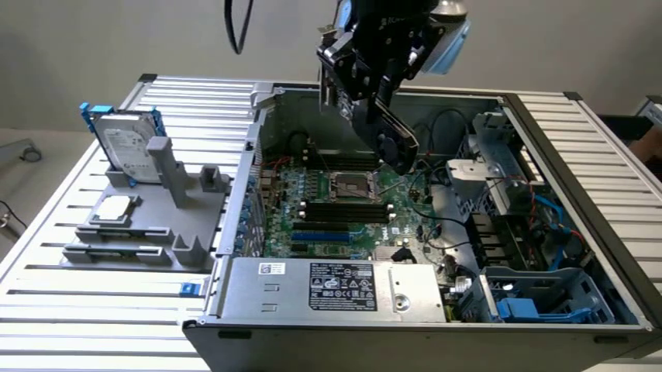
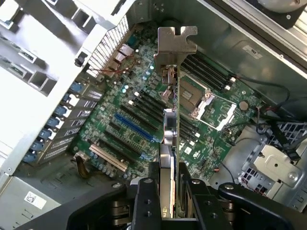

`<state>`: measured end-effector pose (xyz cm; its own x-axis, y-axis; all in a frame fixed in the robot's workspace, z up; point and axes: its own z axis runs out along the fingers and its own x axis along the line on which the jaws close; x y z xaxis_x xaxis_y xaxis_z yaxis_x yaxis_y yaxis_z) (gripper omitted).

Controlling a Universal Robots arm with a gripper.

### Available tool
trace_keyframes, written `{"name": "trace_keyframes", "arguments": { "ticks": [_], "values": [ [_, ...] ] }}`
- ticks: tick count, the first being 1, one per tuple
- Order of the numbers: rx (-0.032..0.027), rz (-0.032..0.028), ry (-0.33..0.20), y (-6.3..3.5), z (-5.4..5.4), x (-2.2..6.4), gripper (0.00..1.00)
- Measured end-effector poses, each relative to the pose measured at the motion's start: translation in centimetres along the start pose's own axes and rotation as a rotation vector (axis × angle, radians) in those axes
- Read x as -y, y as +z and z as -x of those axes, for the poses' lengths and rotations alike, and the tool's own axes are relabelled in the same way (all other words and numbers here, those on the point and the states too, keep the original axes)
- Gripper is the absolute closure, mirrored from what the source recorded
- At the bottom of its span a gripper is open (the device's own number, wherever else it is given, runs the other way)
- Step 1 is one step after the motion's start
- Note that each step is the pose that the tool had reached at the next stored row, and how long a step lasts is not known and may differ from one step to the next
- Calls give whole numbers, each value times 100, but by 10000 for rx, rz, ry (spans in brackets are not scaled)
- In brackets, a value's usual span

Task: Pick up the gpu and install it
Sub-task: 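Insert the gpu into the slot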

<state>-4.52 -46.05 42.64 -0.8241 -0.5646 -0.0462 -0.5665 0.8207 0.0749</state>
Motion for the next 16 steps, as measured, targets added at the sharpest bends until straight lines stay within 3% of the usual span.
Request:
{"name": "trace_keyframes", "arguments": {
  "ticks": [16],
  "values": [
    [-218,135,-2899,165,-8,12,73]
  ]
}}
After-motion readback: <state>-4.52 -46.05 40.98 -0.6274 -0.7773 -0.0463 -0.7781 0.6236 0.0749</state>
